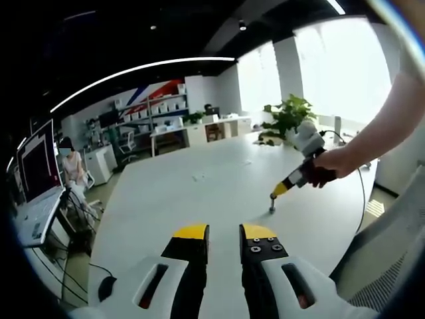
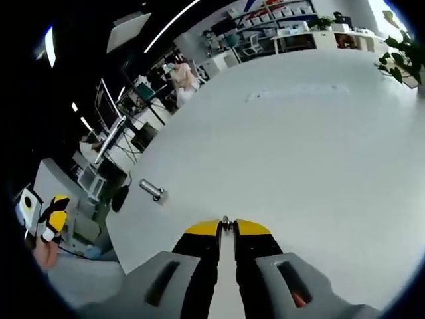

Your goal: Place the washer onto the threaded stud by aligning its center hole with the stud, sliding it down to the base, and recovering from edge contact or off-axis alignment until the washer reaches the visible bottom stop.

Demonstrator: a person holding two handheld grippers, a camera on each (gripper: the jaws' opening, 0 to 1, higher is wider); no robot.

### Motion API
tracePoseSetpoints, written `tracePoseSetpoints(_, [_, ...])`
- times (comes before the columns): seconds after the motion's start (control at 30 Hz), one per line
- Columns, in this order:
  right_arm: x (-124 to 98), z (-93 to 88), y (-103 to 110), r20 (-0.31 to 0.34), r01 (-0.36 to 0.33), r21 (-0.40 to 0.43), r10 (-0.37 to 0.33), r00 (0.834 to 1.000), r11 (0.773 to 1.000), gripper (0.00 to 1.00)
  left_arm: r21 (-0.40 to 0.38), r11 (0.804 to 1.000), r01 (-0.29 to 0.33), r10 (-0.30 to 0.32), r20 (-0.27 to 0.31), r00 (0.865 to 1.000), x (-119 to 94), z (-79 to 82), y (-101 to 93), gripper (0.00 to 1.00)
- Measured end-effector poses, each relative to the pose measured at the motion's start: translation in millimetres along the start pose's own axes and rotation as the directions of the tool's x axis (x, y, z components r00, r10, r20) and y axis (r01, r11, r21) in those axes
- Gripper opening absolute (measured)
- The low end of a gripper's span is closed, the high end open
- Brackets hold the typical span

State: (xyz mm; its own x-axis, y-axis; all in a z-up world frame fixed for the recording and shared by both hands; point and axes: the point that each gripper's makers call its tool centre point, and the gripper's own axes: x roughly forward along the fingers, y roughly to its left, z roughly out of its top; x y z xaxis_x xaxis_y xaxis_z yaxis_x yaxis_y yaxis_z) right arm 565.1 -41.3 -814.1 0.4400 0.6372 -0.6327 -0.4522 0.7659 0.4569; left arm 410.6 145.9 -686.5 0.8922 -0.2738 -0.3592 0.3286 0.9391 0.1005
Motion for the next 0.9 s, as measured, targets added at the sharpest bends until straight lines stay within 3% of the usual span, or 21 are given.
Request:
tracePoseSetpoints(0.43, [-1.6, 0.9, -1.8, 0.022, -0.026, 0.092, 0.024, 0.999, 0.995, 0.05, -0.001, 1.000, 0.006, -0.006, -0.005, 1.000, 1.2, -1.2, -1.0, 0.16])
tracePoseSetpoints(0.9, [-3.8, 7.2, 2.2, 0.044, -0.041, 0.091, 0.037, 0.998, 0.995, 0.05, 0.002, 1.000, 0.006, -0.006, -0.009, 1.000, 1.4, -2.0, -1.5, 0.16])
